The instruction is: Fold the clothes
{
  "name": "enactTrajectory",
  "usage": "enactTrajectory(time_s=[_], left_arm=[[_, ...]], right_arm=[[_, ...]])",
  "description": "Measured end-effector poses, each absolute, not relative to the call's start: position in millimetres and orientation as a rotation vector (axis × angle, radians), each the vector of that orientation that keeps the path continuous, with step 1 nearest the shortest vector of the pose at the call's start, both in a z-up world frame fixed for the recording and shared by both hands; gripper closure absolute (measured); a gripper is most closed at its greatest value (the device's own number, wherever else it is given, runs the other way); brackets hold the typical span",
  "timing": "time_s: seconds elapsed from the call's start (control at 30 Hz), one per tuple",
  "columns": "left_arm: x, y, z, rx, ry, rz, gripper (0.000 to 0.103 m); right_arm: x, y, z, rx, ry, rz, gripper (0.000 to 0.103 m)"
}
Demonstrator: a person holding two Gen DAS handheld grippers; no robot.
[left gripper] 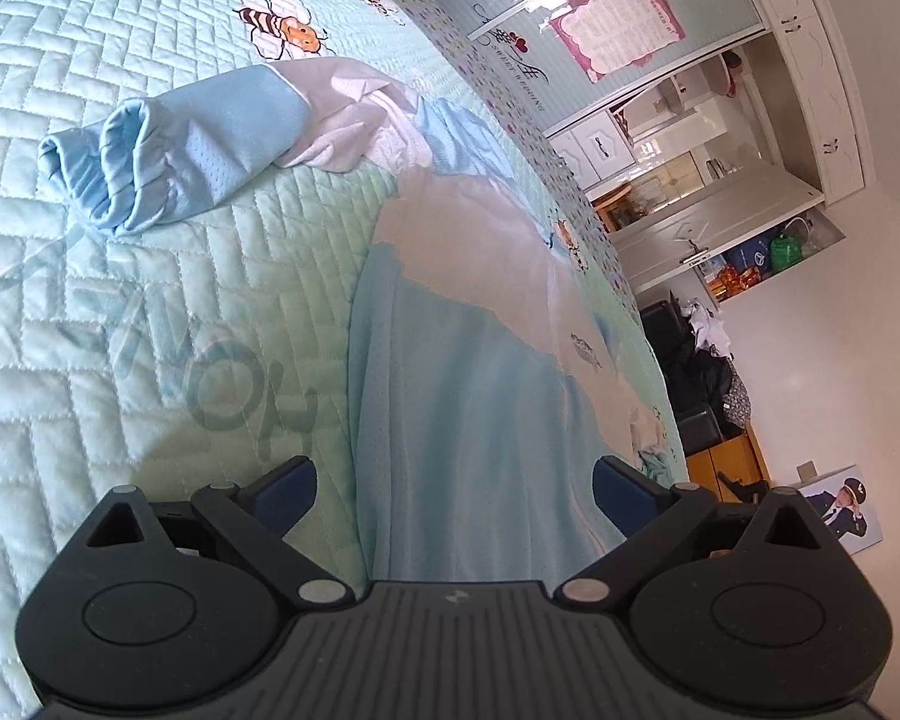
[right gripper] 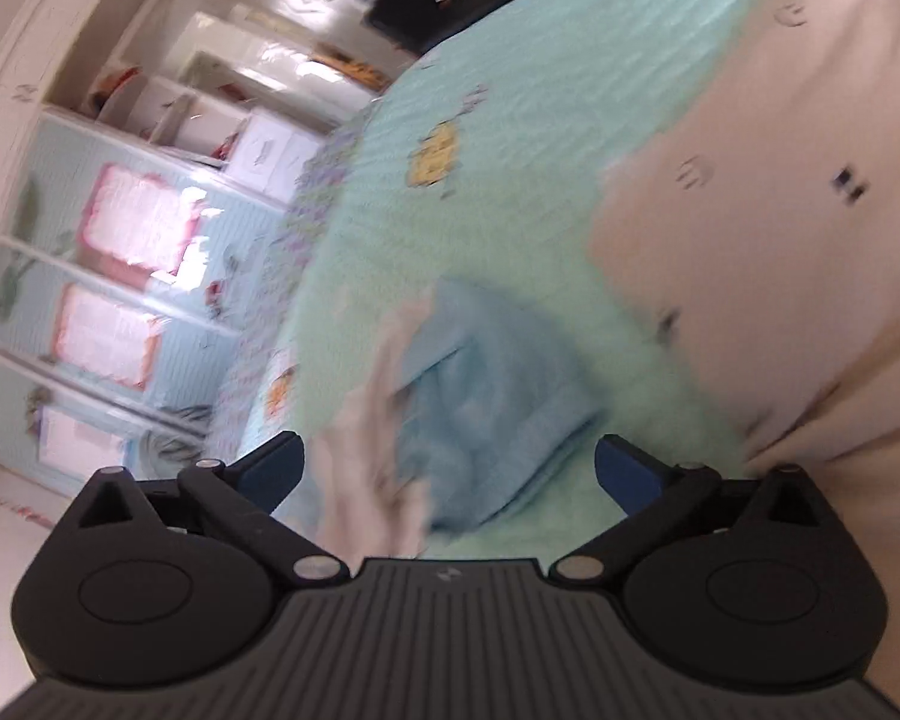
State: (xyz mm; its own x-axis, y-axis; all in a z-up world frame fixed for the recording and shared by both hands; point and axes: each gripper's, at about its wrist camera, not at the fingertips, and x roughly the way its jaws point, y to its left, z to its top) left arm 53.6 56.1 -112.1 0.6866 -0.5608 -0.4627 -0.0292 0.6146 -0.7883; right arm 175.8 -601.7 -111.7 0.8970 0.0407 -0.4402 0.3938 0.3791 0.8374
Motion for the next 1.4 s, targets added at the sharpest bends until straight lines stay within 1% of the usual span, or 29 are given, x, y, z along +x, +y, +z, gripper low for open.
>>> enactTrajectory(time_s=[0.1, 0.17, 0.2, 0.23, 0.3, 0.33, 0.47, 0.5, 0.57, 0.6, 0.63, 0.67, 0.83, 0.93, 1.03, 1.13, 1.2, 1.27, 1.33, 1.37, 1.4], left_arm=[[59.7, 57.1, -114.6, -0.881, 0.767, -0.345, 0.004], [62.0, 56.7, -115.2, -0.881, 0.765, -0.352, 0.004], [62.1, 56.7, -115.7, -0.882, 0.763, -0.356, 0.004], [62.1, 57.1, -116.7, -0.884, 0.762, -0.360, 0.004], [63.3, 57.5, -119.5, -0.892, 0.762, -0.362, 0.003], [64.3, 57.2, -120.6, -0.892, 0.762, -0.364, 0.003], [64.6, 53.8, -119.9, -0.869, 0.755, -0.371, 0.002], [64.3, 52.9, -119.1, -0.860, 0.754, -0.373, 0.002], [63.9, 52.3, -117.6, -0.850, 0.752, -0.377, 0.002], [64.6, 52.6, -117.7, -0.849, 0.754, -0.377, 0.002], [65.4, 53.0, -117.9, -0.850, 0.756, -0.376, 0.002], [66.5, 53.5, -118.5, -0.852, 0.757, -0.373, 0.002], [70.8, 52.1, -116.5, -0.842, 0.770, -0.359, 0.002], [73.1, 51.0, -113.8, -0.830, 0.784, -0.346, 0.002], [75.3, 49.1, -112.5, -0.830, 0.799, -0.316, 0.002], [79.6, 45.7, -110.9, -0.824, 0.812, -0.282, 0.002], [83.1, 43.3, -109.5, -0.818, 0.820, -0.259, 0.002], [86.5, 40.9, -108.2, -0.813, 0.828, -0.237, 0.002], [89.8, 38.7, -106.8, -0.808, 0.835, -0.215, 0.002], [90.8, 38.5, -105.9, -0.808, 0.836, -0.206, 0.002], [91.4, 38.3, -105.2, -0.807, 0.838, -0.196, 0.002]], right_arm=[[173.5, -598.2, -114.8, 1.153, 0.399, -0.207, 0.001], [175.4, -605.6, -124.5, 1.167, 0.420, -0.228, 0.009], [175.0, -610.7, -130.6, 1.199, 0.431, -0.223, 0.015], [172.0, -614.1, -135.4, 1.229, 0.424, -0.215, 0.016], [169.8, -616.8, -137.8, 1.241, 0.403, -0.200, 0.015], [173.5, -617.2, -137.4, 1.232, 0.404, -0.194, 0.012], [187.8, -617.3, -132.0, 1.207, 0.374, -0.206, 0.011], [191.4, -617.4, -130.7, 1.206, 0.363, -0.207, 0.012], [200.1, -617.4, -124.5, 1.158, 0.348, -0.176, 0.033], [205.7, -617.1, -120.0, 1.111, 0.360, -0.160, 0.067], [212.5, -616.7, -113.8, 1.038, 0.401, -0.166, 0.095], [217.8, -616.8, -107.4, 0.971, 0.440, -0.192, 0.096], [229.2, -634.4, -74.8, 0.695, 0.522, -0.277, 0.097], [238.0, -665.3, -48.8, 0.510, 0.572, -0.264, 0.097], [256.2, -711.3, -15.8, 0.327, 0.563, -0.270, 0.097], [270.4, -772.0, 8.7, 0.312, 0.530, -0.311, 0.097], [279.2, -811.4, 2.3, 0.339, 0.549, -0.329, 0.096], [284.3, -846.8, -17.7, 0.398, 0.574, -0.334, 0.096], [289.8, -872.2, -46.2, 0.484, 0.637, -0.321, 0.095], [293.7, -879.2, -62.2, 0.519, 0.683, -0.311, 0.093], [295.2, -882.2, -74.6, 0.542, 0.709, -0.299, 0.085]])
